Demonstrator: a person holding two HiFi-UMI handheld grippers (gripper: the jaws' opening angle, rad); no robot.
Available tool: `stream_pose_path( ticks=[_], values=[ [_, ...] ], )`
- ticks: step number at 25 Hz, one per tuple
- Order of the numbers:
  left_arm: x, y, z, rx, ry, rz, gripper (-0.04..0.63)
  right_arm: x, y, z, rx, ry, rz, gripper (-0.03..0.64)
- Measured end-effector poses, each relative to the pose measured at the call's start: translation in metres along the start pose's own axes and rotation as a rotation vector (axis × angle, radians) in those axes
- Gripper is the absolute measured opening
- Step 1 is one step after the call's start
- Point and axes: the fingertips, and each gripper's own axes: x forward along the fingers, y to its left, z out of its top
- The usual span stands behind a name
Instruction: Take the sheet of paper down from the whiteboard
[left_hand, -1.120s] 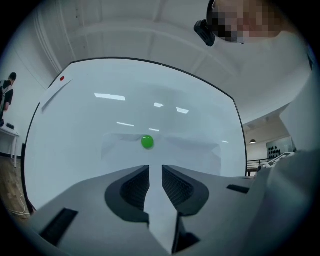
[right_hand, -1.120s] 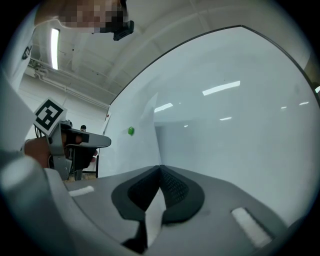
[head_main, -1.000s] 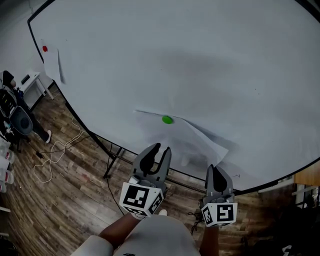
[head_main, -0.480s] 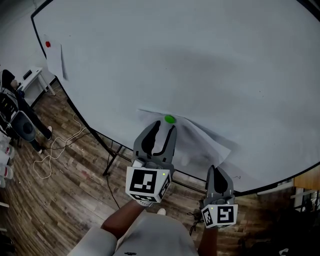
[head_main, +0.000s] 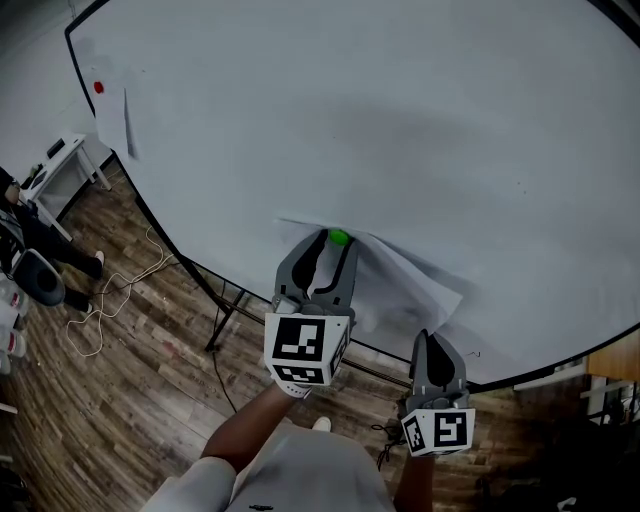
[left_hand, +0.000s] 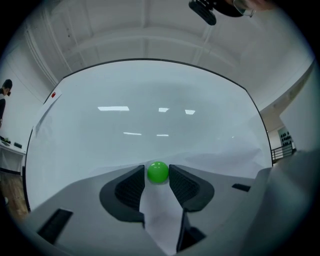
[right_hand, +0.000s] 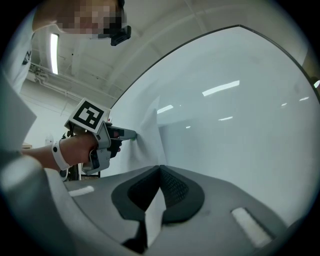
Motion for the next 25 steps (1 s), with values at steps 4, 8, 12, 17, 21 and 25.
stream_pose_path(
  ticks=[4,8,12,17,21,25],
  values=[
    [0.002,0.001,0.003,-0.002,-0.005,-0.016,0.133,0.001,0.003,0.0,0.002,0.001,0.002,0.011],
    [0.002,0.0,0.002,-0.009,-0.001,-0.033,0.125,0.0,0.004,0.0,0.005,0.0,0.007,0.011],
    [0.001,0.0,0.001,-0.012,0.014,-0.052,0.123,0.0,0.007,-0.001,0.009,-0.002,0.008,0.011],
    [-0.001,-0.001,0.001,-0.021,0.027,-0.074,0.123,-0.001,0.003,-0.001,0.038,-0.011,-0.015,0.011],
    [-0.012,-0.006,0.0,-0.021,0.025,-0.085,0.123,-0.004,0.002,-0.001,0.058,-0.022,-0.017,0.009],
    [-0.03,-0.015,-0.006,-0.029,0.033,-0.101,0.123,-0.01,0.002,0.0,0.079,-0.035,-0.018,0.009]
  ],
)
